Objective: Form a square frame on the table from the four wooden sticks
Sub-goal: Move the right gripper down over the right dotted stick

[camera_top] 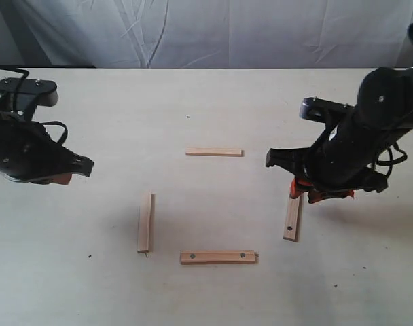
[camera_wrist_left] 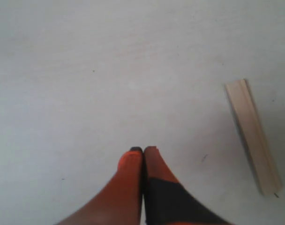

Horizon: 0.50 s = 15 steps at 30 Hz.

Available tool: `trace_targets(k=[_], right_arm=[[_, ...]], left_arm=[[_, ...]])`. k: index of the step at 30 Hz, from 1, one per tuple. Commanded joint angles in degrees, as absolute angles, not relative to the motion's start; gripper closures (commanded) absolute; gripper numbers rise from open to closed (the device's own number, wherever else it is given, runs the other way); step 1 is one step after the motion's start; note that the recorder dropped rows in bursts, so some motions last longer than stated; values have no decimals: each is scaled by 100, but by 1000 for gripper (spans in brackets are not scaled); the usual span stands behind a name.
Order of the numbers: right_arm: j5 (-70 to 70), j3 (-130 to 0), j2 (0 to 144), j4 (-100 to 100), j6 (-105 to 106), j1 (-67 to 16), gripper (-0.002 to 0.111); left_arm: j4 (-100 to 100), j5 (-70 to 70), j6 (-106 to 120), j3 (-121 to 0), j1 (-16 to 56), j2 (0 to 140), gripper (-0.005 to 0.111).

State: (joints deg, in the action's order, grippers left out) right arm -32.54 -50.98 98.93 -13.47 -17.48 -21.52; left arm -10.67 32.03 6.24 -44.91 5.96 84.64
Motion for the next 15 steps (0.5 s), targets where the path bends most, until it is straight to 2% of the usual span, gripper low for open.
trace_targets(k=[1, 11, 13, 15], right_arm=[[-3191, -5324, 10186, -874, -2537, -2428, 67], [-3110, -5324, 10660, 201, -4029, -2746, 68], [-3159, -5324, 10683, 201, -4029, -2746, 78], [-3199, -5324, 10696, 201, -4029, -2746, 97]], left_arm=[[-1611, 2948, 646, -4531, 694, 8615, 107], [-2033, 2806, 646, -4531, 694, 8615, 107], [-2033, 2777, 646, -4531, 694, 8615, 107], [-2033, 2732, 646, -4531, 694, 8615, 107]])
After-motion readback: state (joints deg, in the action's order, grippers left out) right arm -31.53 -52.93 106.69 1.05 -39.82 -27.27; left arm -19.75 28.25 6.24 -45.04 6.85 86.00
